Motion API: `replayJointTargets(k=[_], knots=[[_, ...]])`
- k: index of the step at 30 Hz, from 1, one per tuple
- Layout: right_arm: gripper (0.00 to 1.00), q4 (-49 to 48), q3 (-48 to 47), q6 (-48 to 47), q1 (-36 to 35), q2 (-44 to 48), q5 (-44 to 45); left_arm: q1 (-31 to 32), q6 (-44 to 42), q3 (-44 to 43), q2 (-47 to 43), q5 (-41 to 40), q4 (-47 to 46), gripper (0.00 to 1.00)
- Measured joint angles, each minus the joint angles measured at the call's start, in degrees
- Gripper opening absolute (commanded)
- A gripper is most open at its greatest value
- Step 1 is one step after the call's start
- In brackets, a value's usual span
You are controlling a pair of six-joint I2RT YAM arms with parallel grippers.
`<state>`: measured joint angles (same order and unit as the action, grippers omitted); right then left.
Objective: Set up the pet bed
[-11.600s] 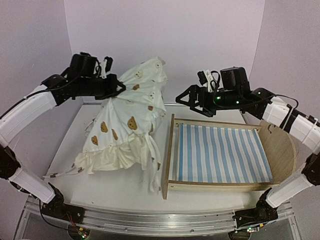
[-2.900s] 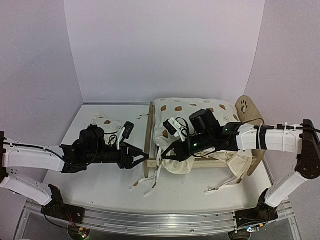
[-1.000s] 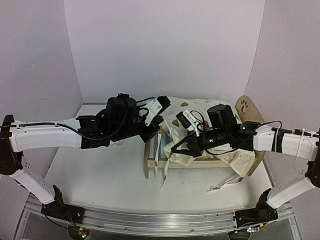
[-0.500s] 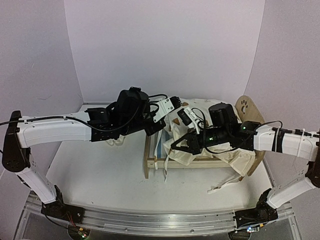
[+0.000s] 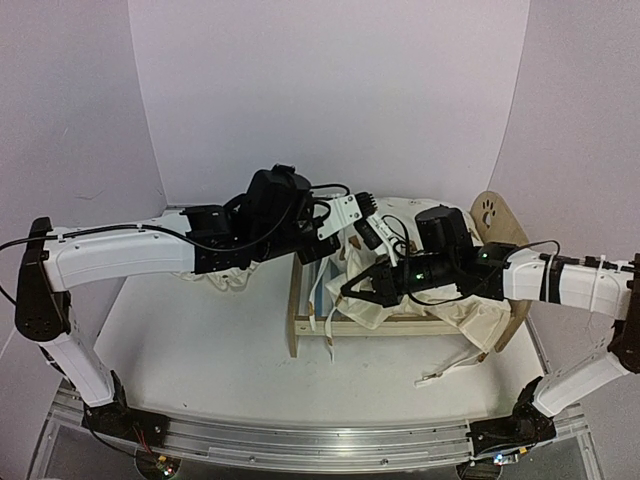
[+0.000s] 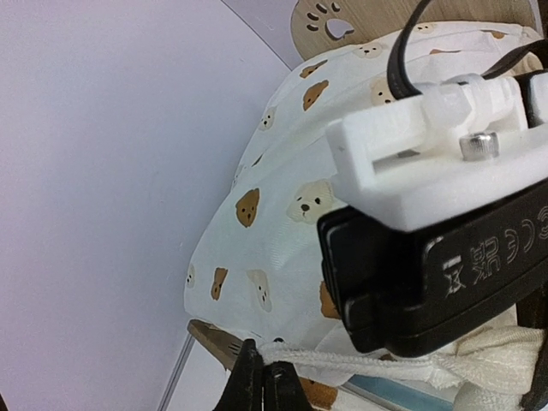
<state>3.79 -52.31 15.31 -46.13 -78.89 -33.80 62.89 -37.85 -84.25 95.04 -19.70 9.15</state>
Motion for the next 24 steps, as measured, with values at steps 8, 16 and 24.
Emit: replayJointTargets(k=[8, 16, 24], knots=[[0.00, -0.4, 0.0, 0.3, 0.4, -0.7, -0.2, -0.4, -3.4, -3.3, 1.7, 1.6, 2.4, 0.00], [0.00, -0.7, 0.0, 0.4, 0.7, -0.9, -0.5, -1.1, -5.4, -4.2, 2.0, 3.3, 3.7, 0.00], [0.00, -0.7, 0.0, 0.6, 1.0, -2.5, -1.9, -1.2, -6.8, -4.1, 2.0, 6.1, 4.2, 0.00]])
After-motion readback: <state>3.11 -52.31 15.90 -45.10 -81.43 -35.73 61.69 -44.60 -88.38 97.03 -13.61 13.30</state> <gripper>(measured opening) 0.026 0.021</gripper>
